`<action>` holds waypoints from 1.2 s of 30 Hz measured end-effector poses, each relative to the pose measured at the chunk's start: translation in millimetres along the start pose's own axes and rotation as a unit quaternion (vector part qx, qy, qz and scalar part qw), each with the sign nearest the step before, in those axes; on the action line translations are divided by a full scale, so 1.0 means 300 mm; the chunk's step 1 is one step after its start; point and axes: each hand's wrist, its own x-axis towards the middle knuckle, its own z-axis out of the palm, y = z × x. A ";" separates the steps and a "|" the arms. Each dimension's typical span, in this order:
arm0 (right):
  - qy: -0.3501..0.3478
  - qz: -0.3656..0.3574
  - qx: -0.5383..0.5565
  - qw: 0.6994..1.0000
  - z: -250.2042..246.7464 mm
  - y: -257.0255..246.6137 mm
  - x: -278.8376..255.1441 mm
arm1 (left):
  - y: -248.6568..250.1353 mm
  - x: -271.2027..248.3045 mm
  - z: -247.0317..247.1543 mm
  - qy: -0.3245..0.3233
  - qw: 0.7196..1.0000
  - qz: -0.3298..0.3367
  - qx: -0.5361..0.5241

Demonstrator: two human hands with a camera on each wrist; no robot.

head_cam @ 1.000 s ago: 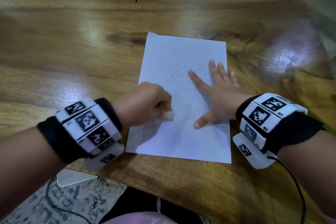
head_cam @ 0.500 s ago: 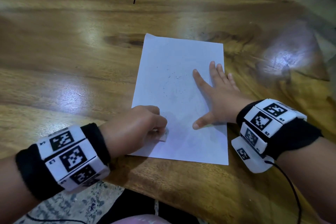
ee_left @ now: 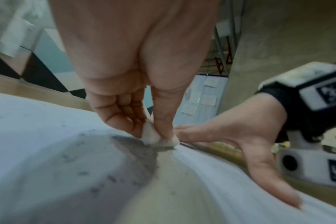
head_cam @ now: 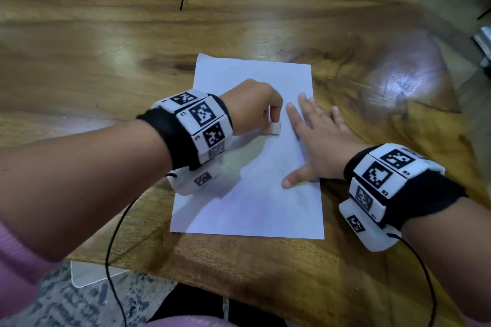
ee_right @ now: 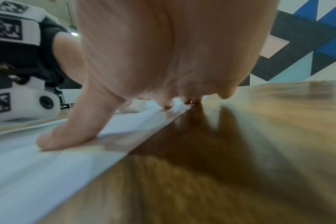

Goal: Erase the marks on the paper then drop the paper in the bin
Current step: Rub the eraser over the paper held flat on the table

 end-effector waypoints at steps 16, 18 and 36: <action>-0.004 0.002 0.005 1.000 -0.004 -0.003 -0.008 | -0.023 -0.053 0.032 -0.036 0.997 0.067 0.020; -0.003 0.001 0.009 1.000 -0.003 0.000 -0.007 | -0.036 -0.125 0.049 -0.077 0.994 0.078 0.010; -0.016 0.012 -0.001 1.000 -0.015 -0.012 -0.014 | -0.104 -0.302 0.088 -0.137 0.984 0.118 0.010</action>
